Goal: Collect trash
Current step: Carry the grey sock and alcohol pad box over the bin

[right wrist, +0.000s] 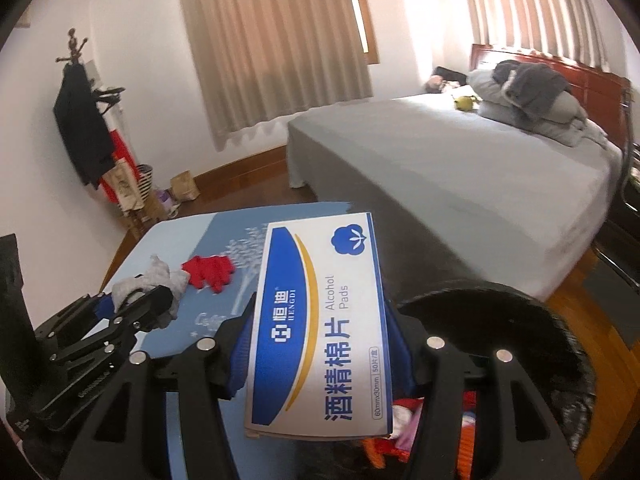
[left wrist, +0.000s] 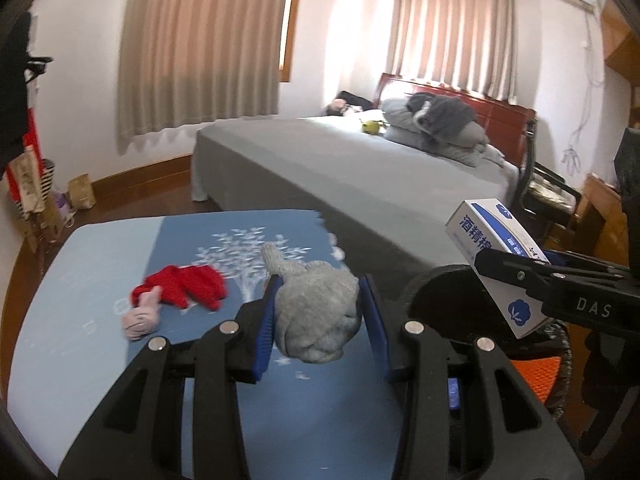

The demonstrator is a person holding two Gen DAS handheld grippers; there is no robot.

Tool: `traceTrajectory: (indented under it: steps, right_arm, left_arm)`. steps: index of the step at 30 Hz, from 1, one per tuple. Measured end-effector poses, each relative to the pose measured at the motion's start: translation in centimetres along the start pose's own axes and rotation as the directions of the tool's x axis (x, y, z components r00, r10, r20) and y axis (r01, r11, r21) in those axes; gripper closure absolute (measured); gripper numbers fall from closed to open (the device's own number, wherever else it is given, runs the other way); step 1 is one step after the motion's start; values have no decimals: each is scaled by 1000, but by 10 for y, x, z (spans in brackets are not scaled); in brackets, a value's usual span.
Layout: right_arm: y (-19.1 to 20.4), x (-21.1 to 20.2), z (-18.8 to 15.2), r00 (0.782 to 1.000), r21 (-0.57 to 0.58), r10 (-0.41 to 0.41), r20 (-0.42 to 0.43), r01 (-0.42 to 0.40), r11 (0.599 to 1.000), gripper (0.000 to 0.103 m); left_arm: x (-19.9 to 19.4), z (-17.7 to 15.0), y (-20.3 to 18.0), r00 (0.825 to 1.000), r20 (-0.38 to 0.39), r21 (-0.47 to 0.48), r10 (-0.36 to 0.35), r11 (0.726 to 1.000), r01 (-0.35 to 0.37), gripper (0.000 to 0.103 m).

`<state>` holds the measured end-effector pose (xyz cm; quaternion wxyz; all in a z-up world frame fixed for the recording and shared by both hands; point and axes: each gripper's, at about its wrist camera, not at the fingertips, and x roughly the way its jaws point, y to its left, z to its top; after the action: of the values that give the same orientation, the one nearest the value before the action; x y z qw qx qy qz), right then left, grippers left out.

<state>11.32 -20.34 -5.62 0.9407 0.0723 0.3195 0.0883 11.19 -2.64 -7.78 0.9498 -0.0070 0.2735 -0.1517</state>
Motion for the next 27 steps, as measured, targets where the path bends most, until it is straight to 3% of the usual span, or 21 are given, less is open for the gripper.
traceTrajectory:
  steps: [9, 22, 25, 27]
  right_arm:
    - [-51, -23, -11, 996, 65, -93, 14, 92, 994, 47]
    - [-116, -37, -28, 980, 137, -201, -4, 199, 970, 47]
    - [-127, -36, -30, 976, 142, -217, -12, 217, 966, 46]
    - [-133, -34, -31, 975, 150, -221, -19, 221, 963, 46]
  left_arm:
    - [18, 1, -53, 994, -7, 63, -108, 992, 108, 64]
    - [52, -8, -120, 970, -47, 131, -239, 961, 243, 64]
    - [62, -14, -129, 961, -75, 139, -268, 951, 276, 62]
    - [68, -19, -134, 957, -90, 141, -277, 947, 288, 54]
